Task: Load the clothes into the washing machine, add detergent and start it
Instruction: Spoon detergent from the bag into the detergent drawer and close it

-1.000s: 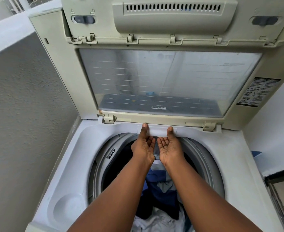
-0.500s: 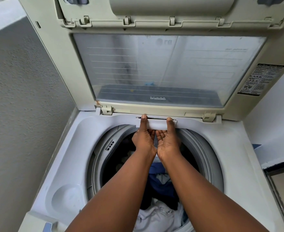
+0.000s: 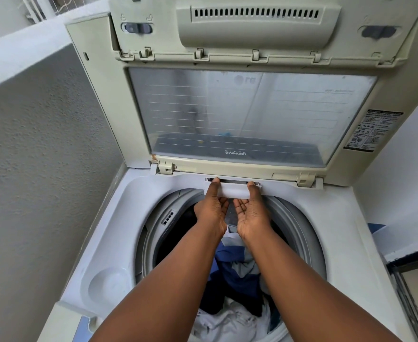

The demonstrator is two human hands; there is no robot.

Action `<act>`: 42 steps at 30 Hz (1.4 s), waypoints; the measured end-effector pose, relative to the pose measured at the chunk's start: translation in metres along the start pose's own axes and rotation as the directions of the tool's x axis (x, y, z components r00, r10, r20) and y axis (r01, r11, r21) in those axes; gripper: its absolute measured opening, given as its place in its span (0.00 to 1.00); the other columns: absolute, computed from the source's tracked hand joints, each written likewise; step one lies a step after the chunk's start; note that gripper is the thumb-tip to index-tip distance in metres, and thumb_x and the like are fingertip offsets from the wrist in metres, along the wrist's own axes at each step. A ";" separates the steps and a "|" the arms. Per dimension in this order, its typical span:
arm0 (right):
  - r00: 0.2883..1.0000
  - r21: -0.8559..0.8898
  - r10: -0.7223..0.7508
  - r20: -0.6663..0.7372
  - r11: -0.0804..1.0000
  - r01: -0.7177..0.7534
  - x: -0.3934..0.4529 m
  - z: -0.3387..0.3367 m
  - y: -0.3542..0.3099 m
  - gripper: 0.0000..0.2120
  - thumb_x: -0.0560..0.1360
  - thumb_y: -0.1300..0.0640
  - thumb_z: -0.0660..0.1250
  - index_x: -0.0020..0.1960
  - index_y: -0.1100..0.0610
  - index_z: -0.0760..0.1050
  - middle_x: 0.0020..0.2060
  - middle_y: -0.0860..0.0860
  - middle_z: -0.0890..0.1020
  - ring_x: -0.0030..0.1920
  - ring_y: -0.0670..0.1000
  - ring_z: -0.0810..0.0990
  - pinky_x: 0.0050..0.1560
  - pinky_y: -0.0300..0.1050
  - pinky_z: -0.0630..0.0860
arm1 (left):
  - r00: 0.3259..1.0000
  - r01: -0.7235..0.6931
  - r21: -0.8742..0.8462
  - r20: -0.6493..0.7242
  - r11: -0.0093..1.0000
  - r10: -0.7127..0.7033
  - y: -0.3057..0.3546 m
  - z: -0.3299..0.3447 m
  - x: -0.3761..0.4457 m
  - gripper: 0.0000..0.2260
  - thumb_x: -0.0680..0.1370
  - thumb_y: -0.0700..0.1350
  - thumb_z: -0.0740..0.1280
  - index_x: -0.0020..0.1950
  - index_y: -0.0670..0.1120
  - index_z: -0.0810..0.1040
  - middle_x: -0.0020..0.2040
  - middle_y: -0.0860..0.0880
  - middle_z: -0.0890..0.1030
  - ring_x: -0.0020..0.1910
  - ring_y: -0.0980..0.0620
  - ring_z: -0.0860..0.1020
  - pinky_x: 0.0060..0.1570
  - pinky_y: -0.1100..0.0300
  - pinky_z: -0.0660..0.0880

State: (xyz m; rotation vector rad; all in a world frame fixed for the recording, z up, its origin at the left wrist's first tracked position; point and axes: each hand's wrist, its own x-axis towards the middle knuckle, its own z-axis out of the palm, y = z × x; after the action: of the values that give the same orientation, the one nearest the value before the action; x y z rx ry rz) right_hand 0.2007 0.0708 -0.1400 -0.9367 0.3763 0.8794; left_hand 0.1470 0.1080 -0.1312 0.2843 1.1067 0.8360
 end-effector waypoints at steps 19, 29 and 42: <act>0.998 -0.025 0.023 -0.059 0.999 -0.024 -0.036 -0.025 0.006 0.10 0.71 0.58 0.73 0.49 0.61 0.76 0.47 0.57 0.82 0.45 0.51 0.82 0.48 0.43 0.77 | 0.999 0.033 0.051 -0.010 0.998 -0.033 -0.008 -0.032 -0.021 0.10 0.74 0.45 0.72 0.45 0.39 0.77 0.44 0.41 0.81 0.45 0.47 0.81 0.46 0.59 0.79; 0.996 -0.209 0.083 -0.042 0.974 -0.091 -0.030 -0.034 0.001 0.24 0.71 0.51 0.73 0.62 0.63 0.73 0.54 0.60 0.78 0.52 0.53 0.79 0.57 0.45 0.74 | 0.999 0.054 0.164 -0.005 0.985 -0.054 -0.006 -0.041 -0.015 0.13 0.72 0.49 0.74 0.41 0.43 0.73 0.39 0.45 0.77 0.36 0.51 0.76 0.36 0.61 0.75; 0.993 -0.545 0.024 0.114 0.837 0.042 -0.089 -0.038 -0.051 0.27 0.74 0.49 0.69 0.70 0.58 0.69 0.70 0.62 0.69 0.69 0.60 0.69 0.69 0.50 0.66 | 0.991 -0.130 0.397 0.029 0.908 0.130 0.056 -0.070 -0.078 0.40 0.70 0.67 0.67 0.72 0.41 0.67 0.65 0.40 0.74 0.56 0.42 0.75 0.58 0.51 0.73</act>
State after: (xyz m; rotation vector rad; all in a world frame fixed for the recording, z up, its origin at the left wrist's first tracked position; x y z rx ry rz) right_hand 0.1900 -0.0185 -0.0779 -1.4060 0.0071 1.0521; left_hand 0.0457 0.0764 -0.0775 0.7071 1.2640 0.7202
